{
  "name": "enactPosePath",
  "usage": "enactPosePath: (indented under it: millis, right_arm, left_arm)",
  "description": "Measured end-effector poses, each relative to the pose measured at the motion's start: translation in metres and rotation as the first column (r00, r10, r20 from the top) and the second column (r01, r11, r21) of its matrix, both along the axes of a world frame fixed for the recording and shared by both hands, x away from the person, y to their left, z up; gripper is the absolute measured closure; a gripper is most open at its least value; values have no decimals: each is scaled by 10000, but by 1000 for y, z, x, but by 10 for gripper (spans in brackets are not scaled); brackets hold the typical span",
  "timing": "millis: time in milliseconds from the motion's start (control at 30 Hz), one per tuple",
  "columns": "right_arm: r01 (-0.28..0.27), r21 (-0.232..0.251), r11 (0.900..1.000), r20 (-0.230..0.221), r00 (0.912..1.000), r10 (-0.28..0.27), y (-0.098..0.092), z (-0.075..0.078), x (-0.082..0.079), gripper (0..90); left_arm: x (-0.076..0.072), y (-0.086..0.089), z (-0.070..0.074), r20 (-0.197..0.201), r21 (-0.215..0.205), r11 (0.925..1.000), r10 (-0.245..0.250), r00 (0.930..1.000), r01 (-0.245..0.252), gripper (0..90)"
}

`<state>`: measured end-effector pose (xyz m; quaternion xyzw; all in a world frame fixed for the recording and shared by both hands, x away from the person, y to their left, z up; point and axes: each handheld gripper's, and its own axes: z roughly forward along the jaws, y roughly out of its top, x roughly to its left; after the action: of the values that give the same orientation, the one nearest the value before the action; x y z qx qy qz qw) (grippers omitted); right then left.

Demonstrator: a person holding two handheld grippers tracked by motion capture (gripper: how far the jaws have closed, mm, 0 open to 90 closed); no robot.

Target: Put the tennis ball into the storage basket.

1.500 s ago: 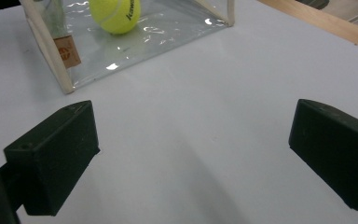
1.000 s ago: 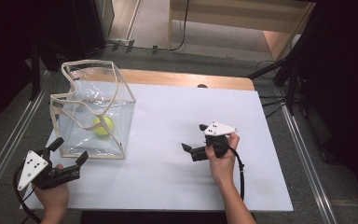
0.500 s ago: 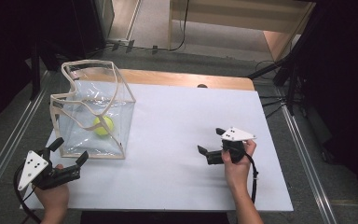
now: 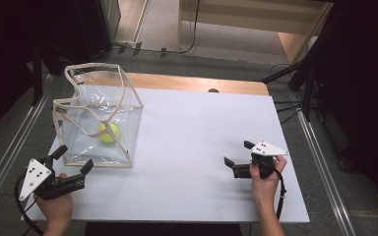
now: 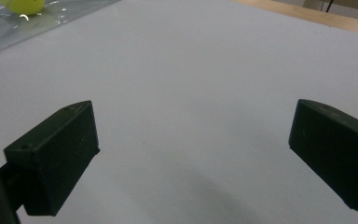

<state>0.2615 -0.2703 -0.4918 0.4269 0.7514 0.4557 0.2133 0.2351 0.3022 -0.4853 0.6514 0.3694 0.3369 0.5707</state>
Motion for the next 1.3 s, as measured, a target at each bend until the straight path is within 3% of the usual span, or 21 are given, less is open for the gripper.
enactPosePath:
  millis: [767, 933, 1133, 1300]
  right_arm:
    - [1155, -39, 9933, -16, 9933, -1155, -60, -12, -32, 4]
    - [1611, -9, 9869, -35, 9869, -1611, -71, -13, -41, 4]
    - [1877, 336, 9816, -156, 9822, -1873, -84, -19, -48, 3]
    - [2064, 707, 9759, 0, 9784, -2069, -96, -23, -53, 0]
  left_arm:
    - [-1, 1, 0, 8, -34, 10000, -17, 10000, 17, 54]
    - [-1, 1, 0, 7, -17, 10000, -14, 10000, 14, 54]
    - [-1, 1, 0, 4, -23, 10000, -2, 10000, 2, 54]
    - [0, 1, 0, 4, -50, 10000, -23, 10000, 23, 54]
